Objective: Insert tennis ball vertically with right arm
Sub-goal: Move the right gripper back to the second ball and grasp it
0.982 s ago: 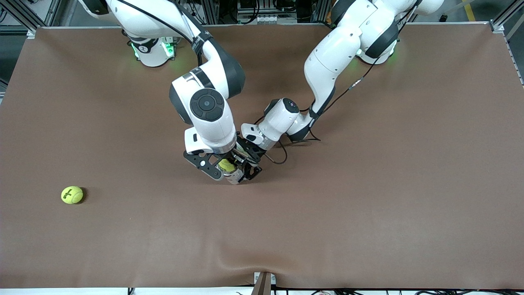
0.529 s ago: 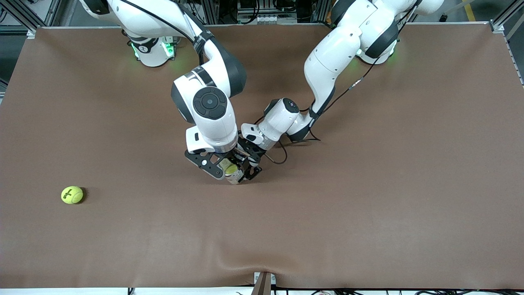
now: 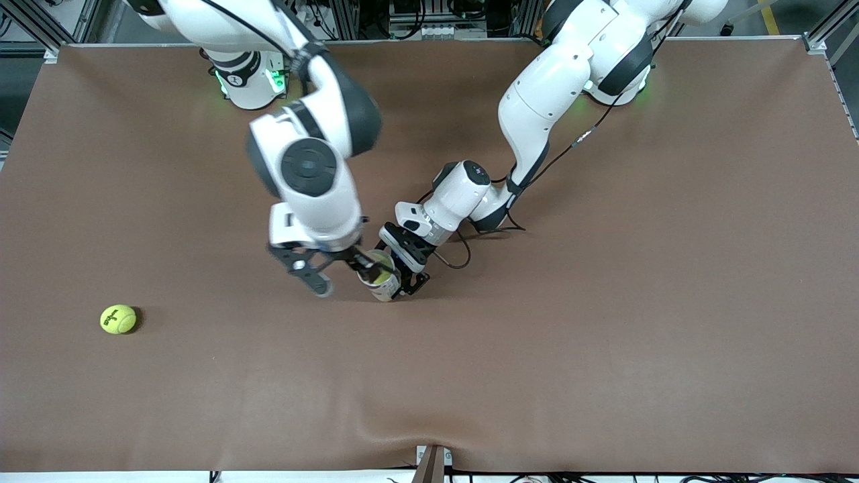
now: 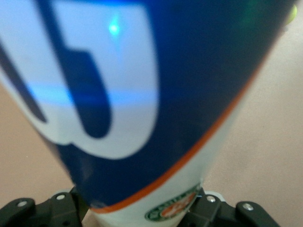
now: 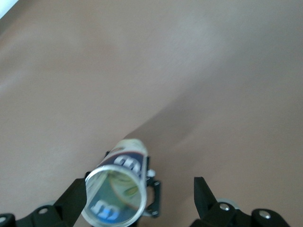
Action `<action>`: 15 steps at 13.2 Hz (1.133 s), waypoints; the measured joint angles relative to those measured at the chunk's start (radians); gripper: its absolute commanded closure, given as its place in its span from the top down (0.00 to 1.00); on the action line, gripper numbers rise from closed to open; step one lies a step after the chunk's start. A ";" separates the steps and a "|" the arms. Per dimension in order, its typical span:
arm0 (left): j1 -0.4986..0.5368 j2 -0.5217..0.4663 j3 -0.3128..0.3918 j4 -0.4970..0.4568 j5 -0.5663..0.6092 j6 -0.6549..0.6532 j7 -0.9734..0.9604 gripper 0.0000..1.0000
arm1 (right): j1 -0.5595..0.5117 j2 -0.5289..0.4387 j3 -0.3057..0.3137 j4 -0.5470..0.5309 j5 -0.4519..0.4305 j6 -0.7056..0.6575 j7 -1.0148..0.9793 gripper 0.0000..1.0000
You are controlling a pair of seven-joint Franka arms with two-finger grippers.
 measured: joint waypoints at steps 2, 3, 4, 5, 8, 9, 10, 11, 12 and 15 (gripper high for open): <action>-0.001 0.001 0.001 0.000 0.000 0.001 0.000 0.81 | -0.065 -0.045 -0.001 0.001 0.003 -0.090 -0.128 1.00; -0.001 0.001 0.001 0.001 0.000 0.001 0.000 0.81 | -0.103 -0.066 -0.001 0.001 0.008 -0.129 -0.217 1.00; -0.001 0.001 0.001 0.001 0.000 0.001 0.000 0.80 | -0.146 -0.086 -0.003 0.002 0.014 -0.169 -0.309 1.00; -0.002 0.001 0.002 0.001 0.000 0.001 0.000 0.80 | -0.195 -0.100 -0.003 0.001 0.018 -0.208 -0.401 1.00; -0.002 0.002 0.003 0.001 0.000 0.002 0.000 0.79 | -0.346 -0.110 -0.005 0.000 0.021 -0.255 -0.664 1.00; -0.003 0.002 0.003 0.001 0.000 0.002 0.000 0.79 | -0.395 -0.109 -0.006 -0.002 0.021 -0.255 -0.743 1.00; -0.003 0.002 0.003 0.001 0.000 0.002 0.000 0.79 | -0.443 -0.108 -0.006 -0.004 0.021 -0.254 -0.815 1.00; -0.003 0.002 0.003 0.001 0.000 0.002 0.000 0.79 | -0.485 -0.107 -0.006 -0.007 0.021 -0.251 -0.878 1.00; -0.003 0.002 0.003 0.001 0.000 0.002 0.000 0.79 | -0.525 -0.105 -0.006 -0.010 0.021 -0.239 -0.945 1.00; -0.003 0.002 0.004 0.002 0.000 0.002 0.000 0.79 | -0.627 -0.097 -0.005 -0.041 0.022 -0.158 -1.095 1.00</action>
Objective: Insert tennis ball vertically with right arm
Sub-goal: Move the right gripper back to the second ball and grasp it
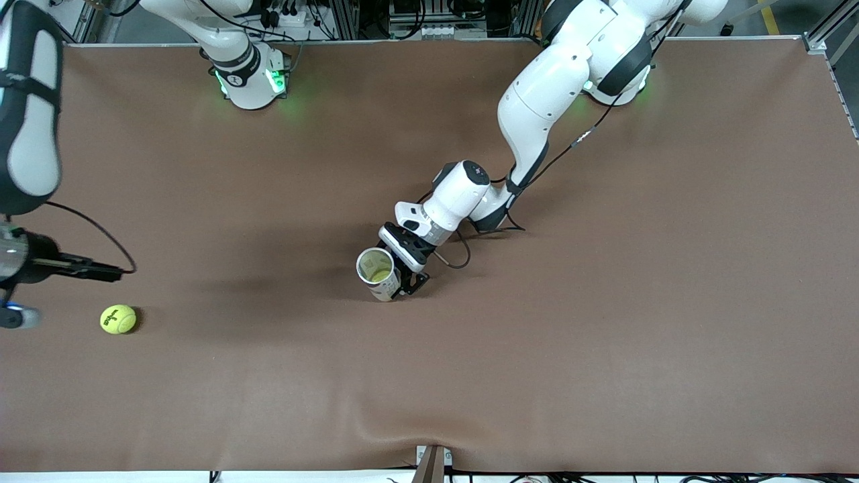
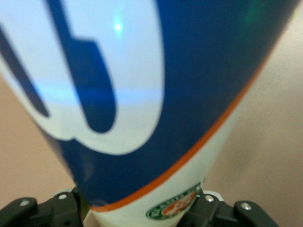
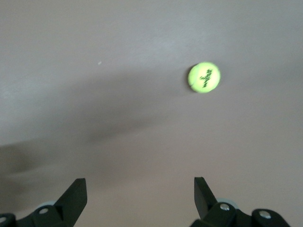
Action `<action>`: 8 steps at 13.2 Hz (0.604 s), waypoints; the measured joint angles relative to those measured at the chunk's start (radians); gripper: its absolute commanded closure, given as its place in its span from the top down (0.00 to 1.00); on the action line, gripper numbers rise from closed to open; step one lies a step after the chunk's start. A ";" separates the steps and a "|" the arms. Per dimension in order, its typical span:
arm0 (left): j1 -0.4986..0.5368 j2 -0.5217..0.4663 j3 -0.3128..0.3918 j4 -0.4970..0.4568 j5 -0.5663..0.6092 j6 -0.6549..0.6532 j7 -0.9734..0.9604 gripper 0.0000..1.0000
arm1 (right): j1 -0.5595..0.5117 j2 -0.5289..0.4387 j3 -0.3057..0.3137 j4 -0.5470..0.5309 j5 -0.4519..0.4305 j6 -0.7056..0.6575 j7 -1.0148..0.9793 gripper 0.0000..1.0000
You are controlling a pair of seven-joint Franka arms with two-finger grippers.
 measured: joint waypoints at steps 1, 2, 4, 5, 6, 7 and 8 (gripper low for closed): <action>0.000 0.000 0.000 0.000 0.000 0.000 0.000 0.79 | -0.028 0.008 0.000 -0.013 0.000 0.017 -0.039 1.00; 0.000 0.000 0.000 0.000 0.000 0.000 0.000 0.79 | -0.052 0.022 0.001 -0.022 0.000 0.036 -0.074 1.00; 0.000 0.000 0.000 0.000 0.000 0.001 0.000 0.79 | -0.091 0.065 0.001 -0.036 0.000 0.079 -0.131 1.00; -0.001 0.000 0.000 0.000 0.000 0.001 0.000 0.79 | -0.105 0.090 0.001 -0.045 0.000 0.109 -0.146 1.00; -0.001 0.001 0.001 0.000 0.000 0.001 0.000 0.79 | -0.113 0.114 0.001 -0.061 -0.001 0.150 -0.154 1.00; -0.001 0.001 0.001 0.000 0.000 0.001 0.000 0.79 | -0.118 0.138 0.001 -0.081 -0.002 0.199 -0.159 1.00; -0.001 0.001 0.001 0.000 0.000 0.001 0.000 0.79 | -0.122 0.164 0.001 -0.100 -0.003 0.252 -0.171 1.00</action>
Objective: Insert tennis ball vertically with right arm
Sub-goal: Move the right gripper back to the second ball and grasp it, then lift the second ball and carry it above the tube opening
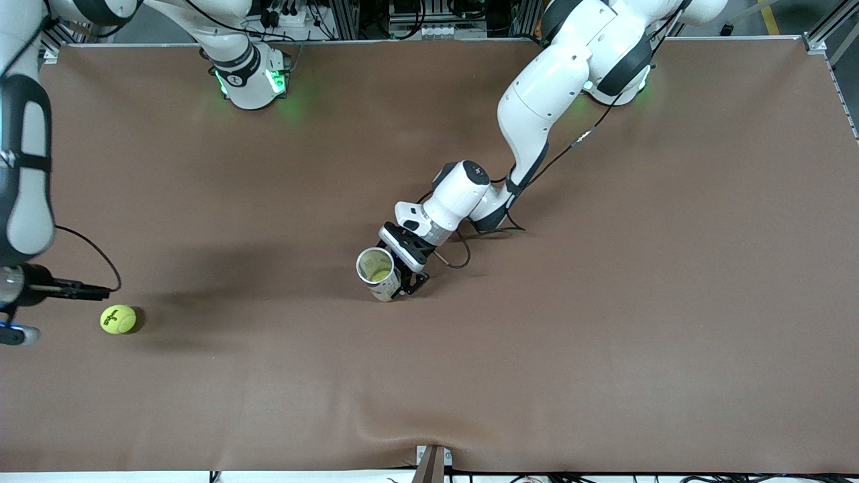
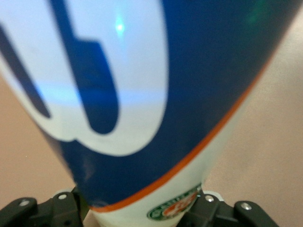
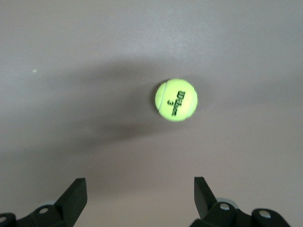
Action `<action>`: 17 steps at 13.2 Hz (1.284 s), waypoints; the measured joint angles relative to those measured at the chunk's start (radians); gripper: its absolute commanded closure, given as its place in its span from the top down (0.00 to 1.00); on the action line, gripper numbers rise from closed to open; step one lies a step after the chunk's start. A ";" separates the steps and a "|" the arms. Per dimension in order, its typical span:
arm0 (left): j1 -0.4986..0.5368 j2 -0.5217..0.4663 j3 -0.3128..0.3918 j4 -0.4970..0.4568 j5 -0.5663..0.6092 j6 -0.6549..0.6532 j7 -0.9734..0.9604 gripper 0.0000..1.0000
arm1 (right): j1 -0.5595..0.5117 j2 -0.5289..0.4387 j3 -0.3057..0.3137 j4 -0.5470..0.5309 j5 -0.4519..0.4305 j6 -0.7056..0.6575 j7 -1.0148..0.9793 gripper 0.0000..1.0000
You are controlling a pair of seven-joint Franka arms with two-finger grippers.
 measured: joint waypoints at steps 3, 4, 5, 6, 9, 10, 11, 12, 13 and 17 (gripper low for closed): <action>0.000 0.000 0.000 0.000 0.000 0.000 0.000 0.79 | -0.016 0.058 0.000 -0.028 -0.001 0.122 -0.062 1.00; 0.000 0.000 0.000 0.000 0.000 0.000 0.000 0.79 | -0.023 0.075 0.000 -0.039 -0.004 0.164 -0.089 1.00; 0.000 0.000 0.000 0.000 0.000 0.001 0.000 0.79 | -0.029 0.088 0.000 -0.053 -0.016 0.213 -0.120 1.00; 0.000 0.000 0.000 0.000 0.000 0.001 0.000 0.79 | -0.036 0.099 0.000 -0.070 -0.023 0.262 -0.153 1.00; 0.000 0.000 0.000 0.000 0.000 0.001 0.000 0.79 | -0.056 0.127 -0.001 -0.108 -0.030 0.356 -0.220 1.00; -0.001 0.000 0.001 0.000 0.000 0.001 0.000 0.79 | -0.057 0.137 -0.001 -0.112 -0.032 0.370 -0.233 1.00; -0.001 0.000 0.001 0.000 0.000 0.001 0.000 0.79 | -0.057 0.146 0.000 -0.113 -0.033 0.382 -0.240 1.00; -0.001 0.000 0.001 0.000 0.000 0.001 0.000 0.79 | -0.058 0.154 0.000 -0.114 -0.033 0.394 -0.242 1.00; -0.001 0.000 0.001 0.000 0.000 0.001 0.000 0.79 | -0.058 0.162 0.000 -0.114 -0.033 0.407 -0.243 1.00; -0.001 0.000 0.001 0.000 0.000 0.001 0.000 0.79 | -0.064 0.181 0.000 -0.114 -0.034 0.437 -0.245 0.61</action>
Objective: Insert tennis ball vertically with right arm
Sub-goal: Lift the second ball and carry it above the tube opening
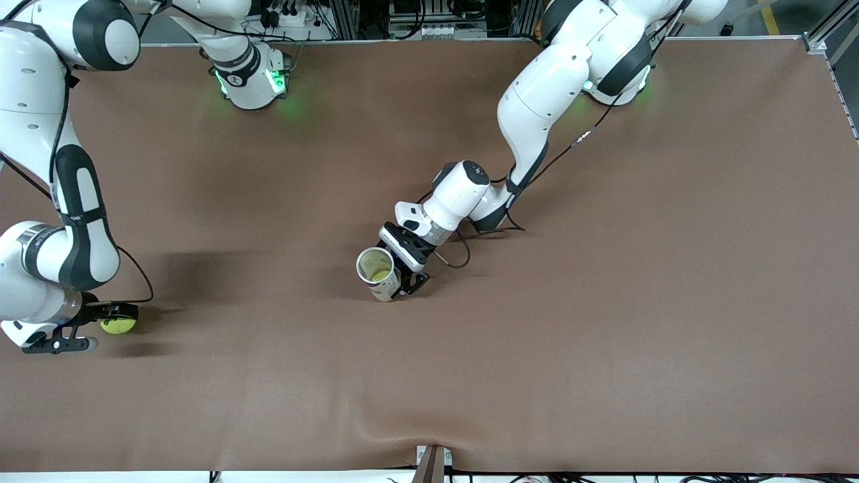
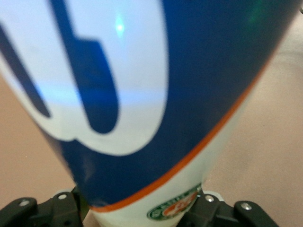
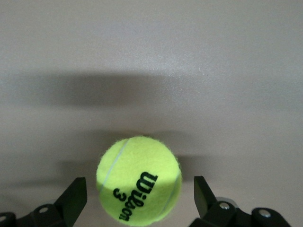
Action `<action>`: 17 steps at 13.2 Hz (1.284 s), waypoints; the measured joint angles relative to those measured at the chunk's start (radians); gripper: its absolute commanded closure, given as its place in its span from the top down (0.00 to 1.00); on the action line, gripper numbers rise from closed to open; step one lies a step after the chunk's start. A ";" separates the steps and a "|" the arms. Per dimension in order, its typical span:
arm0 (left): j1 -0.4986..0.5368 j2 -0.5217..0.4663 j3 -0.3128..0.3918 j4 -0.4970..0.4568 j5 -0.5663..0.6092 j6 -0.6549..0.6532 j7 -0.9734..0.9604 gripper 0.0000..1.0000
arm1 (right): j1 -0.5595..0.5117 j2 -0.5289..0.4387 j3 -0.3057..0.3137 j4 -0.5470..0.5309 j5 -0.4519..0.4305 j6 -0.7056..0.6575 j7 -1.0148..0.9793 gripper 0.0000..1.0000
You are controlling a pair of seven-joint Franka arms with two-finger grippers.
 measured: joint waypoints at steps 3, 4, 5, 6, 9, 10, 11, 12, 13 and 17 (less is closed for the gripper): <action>0.000 0.000 0.000 0.000 0.000 0.000 0.000 0.79 | -0.002 0.008 0.001 0.001 0.000 0.011 -0.014 0.00; 0.000 0.000 0.000 0.000 0.000 0.000 0.000 0.79 | -0.002 0.007 0.001 0.002 0.000 0.011 -0.036 0.00; 0.000 0.000 0.000 0.000 0.000 0.000 0.000 0.79 | -0.002 0.007 0.001 0.003 0.000 0.011 -0.053 0.00; 0.000 0.000 0.000 0.000 0.000 0.000 0.000 0.79 | -0.002 0.008 0.002 0.004 0.000 0.011 -0.058 0.00; 0.000 0.000 0.000 0.000 0.000 0.000 0.000 0.79 | 0.003 -0.007 0.014 0.040 0.020 -0.060 -0.055 0.00; 0.000 0.000 0.001 0.000 0.000 0.000 0.000 0.79 | 0.006 -0.023 0.018 0.063 0.027 -0.110 -0.052 0.00; -0.001 0.000 0.001 0.000 0.000 0.000 0.000 0.79 | 0.011 -0.044 0.022 0.083 0.036 -0.157 -0.045 0.00; -0.001 0.000 0.001 0.000 0.000 0.000 0.000 0.79 | 0.015 -0.067 0.025 0.097 0.040 -0.196 -0.027 0.00; -0.001 0.000 0.001 0.000 0.000 0.000 0.000 0.79 | 0.020 -0.091 0.027 0.105 0.043 -0.231 -0.010 0.00; -0.002 0.001 0.003 0.001 0.000 0.000 0.000 0.79 | 0.044 -0.201 0.028 0.120 0.046 -0.380 0.049 0.00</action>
